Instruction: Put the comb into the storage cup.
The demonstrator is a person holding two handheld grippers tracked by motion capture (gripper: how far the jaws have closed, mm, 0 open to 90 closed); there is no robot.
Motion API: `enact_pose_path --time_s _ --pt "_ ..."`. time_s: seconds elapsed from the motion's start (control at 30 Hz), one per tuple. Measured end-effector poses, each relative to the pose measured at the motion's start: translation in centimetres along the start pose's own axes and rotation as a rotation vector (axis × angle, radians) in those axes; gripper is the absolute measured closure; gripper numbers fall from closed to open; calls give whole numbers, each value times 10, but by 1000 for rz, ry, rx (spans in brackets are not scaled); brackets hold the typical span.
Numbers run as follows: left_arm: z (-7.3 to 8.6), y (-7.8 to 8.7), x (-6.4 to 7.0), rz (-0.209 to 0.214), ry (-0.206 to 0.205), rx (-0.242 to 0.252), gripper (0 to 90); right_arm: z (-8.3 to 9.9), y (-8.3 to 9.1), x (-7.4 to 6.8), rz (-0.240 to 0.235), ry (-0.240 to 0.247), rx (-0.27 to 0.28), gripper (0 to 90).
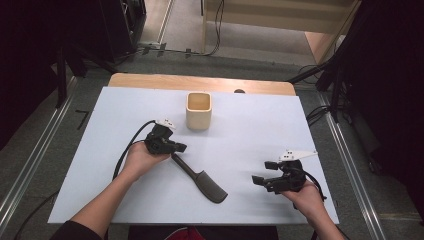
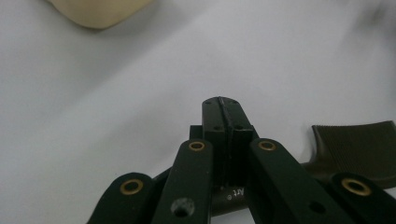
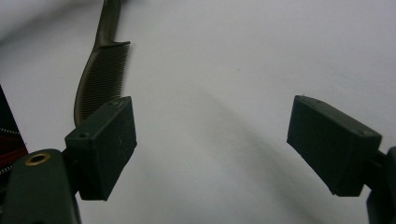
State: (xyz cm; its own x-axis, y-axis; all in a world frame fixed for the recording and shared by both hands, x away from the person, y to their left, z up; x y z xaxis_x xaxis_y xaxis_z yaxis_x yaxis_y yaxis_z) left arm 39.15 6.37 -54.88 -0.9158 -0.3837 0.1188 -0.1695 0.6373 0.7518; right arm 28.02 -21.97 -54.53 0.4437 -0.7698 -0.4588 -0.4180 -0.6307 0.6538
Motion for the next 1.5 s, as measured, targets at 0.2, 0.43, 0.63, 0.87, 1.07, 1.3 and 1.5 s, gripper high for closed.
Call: enact_pose_path --time_s 0.2,0.43,0.63,0.87,1.07,1.3,1.5 --pt "6 -7 2 2 -11 -33 900 0 0 0 2 -1 0 141" --pt "17 -8 0 2 -5 -60 900 0 0 0 0 2 1 142" --pt "20 -5 2 -1 -5 -65 900 -1 1 1 0 2 3 142" --pt "26 -1 6 3 -2 -76 900 -1 1 0 1 3 5 141" --pt "31 3 14 10 -5 -81 900 -1 1 1 3 2 5 142" --pt "38 8 20 16 -1 -83 900 -1 1 1 3 2 6 142" --pt "42 11 25 24 1 -88 900 -1 1 1 4 2 7 142"
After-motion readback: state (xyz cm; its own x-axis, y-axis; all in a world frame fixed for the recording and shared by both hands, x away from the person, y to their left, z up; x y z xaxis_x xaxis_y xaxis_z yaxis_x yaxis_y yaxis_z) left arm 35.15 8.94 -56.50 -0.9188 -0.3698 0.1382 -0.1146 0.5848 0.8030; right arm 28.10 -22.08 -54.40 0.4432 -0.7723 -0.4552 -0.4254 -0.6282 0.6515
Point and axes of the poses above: each handheld gripper's, and its own axes: y roughly backward along the jaws, z roughly out of its underside, x roughly to its right, the point moved 9 cm from there along -y, roughly forward along the jaws, and after that the axes turned 13 degrees about -y, right-handed, at the moved point
